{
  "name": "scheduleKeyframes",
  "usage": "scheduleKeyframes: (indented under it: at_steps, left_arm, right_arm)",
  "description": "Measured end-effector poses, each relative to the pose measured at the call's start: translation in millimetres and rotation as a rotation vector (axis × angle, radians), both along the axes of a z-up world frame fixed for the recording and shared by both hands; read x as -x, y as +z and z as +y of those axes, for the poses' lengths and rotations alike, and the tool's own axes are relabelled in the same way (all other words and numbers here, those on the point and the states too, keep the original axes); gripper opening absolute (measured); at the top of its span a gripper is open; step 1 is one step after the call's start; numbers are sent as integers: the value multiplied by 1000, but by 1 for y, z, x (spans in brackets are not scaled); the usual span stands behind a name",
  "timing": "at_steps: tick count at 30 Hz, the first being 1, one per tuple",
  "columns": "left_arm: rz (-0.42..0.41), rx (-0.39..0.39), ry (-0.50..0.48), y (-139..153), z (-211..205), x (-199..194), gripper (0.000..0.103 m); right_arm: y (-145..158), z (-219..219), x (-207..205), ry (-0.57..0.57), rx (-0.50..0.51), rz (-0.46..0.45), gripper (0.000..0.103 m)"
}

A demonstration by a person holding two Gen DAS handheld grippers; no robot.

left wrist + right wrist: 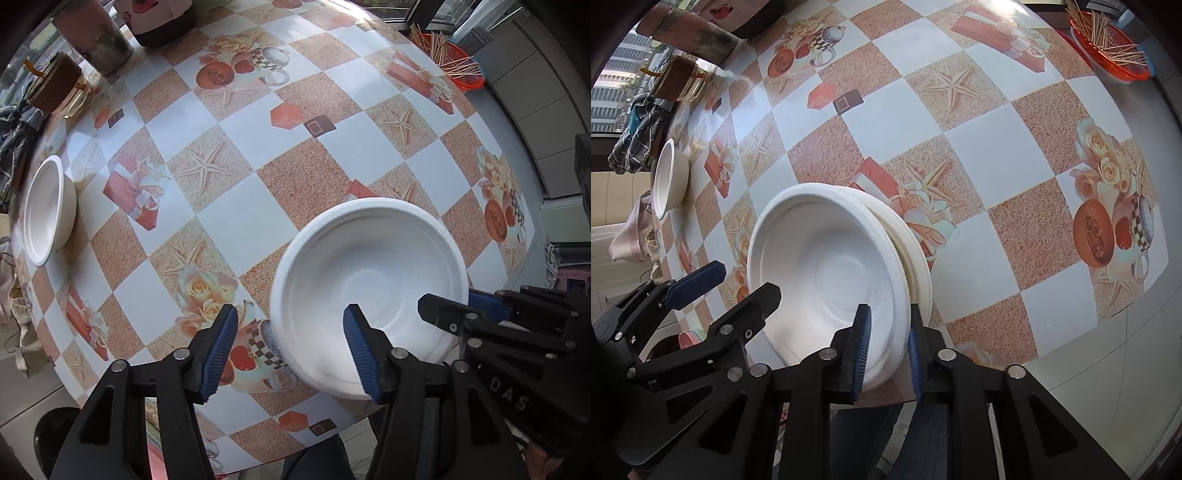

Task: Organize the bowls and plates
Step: 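Lower the second bowl into the first bowl and open both grippers, then move both grippers to the rim of a third white bowl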

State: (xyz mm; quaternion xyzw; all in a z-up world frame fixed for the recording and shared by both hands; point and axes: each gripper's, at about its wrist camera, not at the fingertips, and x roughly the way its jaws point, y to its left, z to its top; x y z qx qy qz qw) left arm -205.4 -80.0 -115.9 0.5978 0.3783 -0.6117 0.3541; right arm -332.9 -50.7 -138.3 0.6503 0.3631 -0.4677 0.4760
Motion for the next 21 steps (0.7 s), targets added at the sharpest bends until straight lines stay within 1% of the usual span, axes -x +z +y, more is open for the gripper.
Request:
scheduleKeyframes:
  at_steps: [1,2,3,5,7,11,15,17,21]
  left_arm:
    - [0,7,9,2,0,-6,68]
    - [2,5,19,3,0,-13,71]
    - [7,0,31,4,0,-21,75]
    - [12,-5,60,5,4,-37,77]
    - [12,-23,88,3,10,-53,78]
    - [15,-86,152,-8,28,-81,78]
    - [33,-144,189,-17,43,-96,78]
    - [41,-133,184,-14,43,-99,78]
    - [68,-69,174,6,39,-106,78]
  right_arm:
    - [2,2,4,-11,-1,29,65]
    - [2,4,8,-25,3,56,86]
    - [3,7,13,-45,14,52,90]
    - [2,14,24,-87,1,38,90]
    - [-2,22,33,-134,-31,51,103]
    - [-10,36,42,-223,-81,43,103]
    - [-10,39,36,-234,-94,53,103]
    - [-5,36,31,-219,-85,64,103]
    - [9,26,18,-187,-52,84,103]
